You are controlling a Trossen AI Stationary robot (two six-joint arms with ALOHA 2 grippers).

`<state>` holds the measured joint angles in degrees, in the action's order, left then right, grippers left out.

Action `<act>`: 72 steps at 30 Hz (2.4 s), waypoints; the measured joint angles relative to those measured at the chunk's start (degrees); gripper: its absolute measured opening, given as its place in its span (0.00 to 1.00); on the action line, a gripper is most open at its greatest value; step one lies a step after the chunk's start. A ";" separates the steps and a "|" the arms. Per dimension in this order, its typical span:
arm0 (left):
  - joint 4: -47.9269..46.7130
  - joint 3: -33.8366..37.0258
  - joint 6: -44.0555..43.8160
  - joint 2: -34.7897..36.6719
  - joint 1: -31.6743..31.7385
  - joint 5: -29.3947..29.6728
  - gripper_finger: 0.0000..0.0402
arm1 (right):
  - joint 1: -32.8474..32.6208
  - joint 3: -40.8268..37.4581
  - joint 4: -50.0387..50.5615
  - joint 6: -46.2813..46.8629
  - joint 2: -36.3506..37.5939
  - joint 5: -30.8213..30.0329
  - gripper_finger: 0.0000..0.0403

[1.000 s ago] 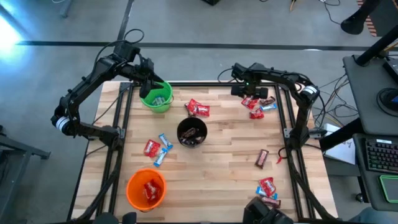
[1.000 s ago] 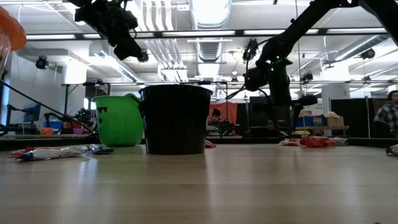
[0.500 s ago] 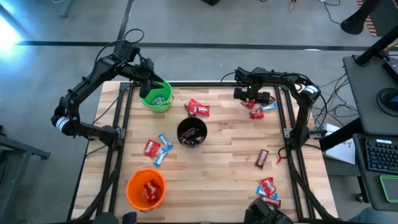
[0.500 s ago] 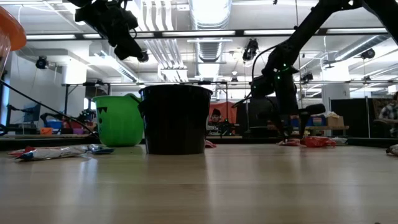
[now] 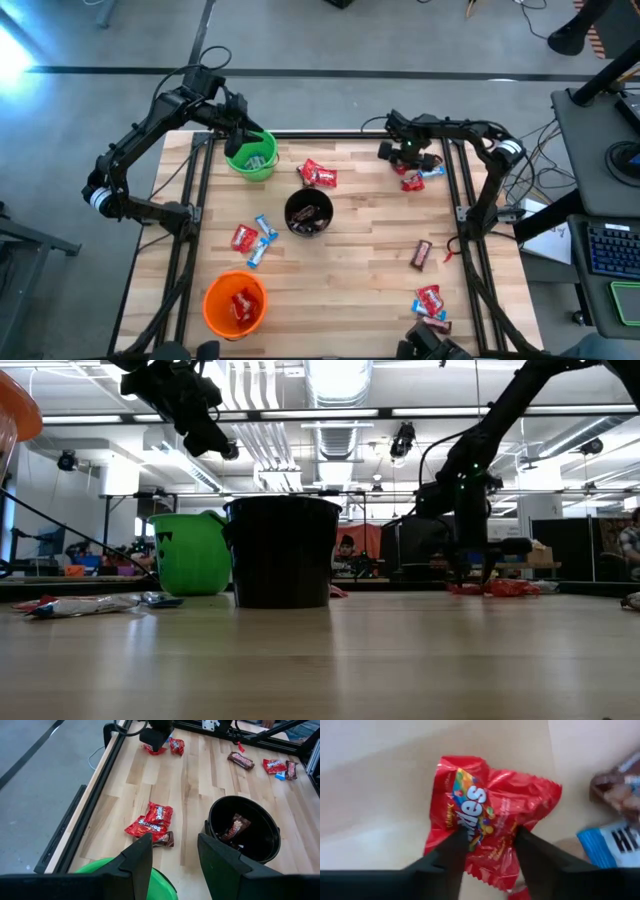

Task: Sort candy
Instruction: Put the red candy pack into the orange bucket

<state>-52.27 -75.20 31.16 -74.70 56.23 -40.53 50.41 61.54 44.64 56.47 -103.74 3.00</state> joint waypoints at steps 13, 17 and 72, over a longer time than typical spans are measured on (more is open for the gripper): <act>0.00 0.00 -0.13 -0.02 0.00 0.00 0.35 | -0.18 5.22 3.84 -2.03 -0.13 -0.94 0.03; 0.21 0.00 -0.13 -0.01 0.00 0.00 0.35 | -0.17 6.33 6.09 -3.71 0.92 -3.44 0.03; 30.82 0.02 -30.82 0.72 -9.26 -17.55 0.29 | -24.62 26.19 0.48 -28.16 19.66 -6.04 0.03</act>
<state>-21.45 -75.18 0.34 -73.98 46.96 -58.08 25.80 87.73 45.12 28.30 -84.08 -3.04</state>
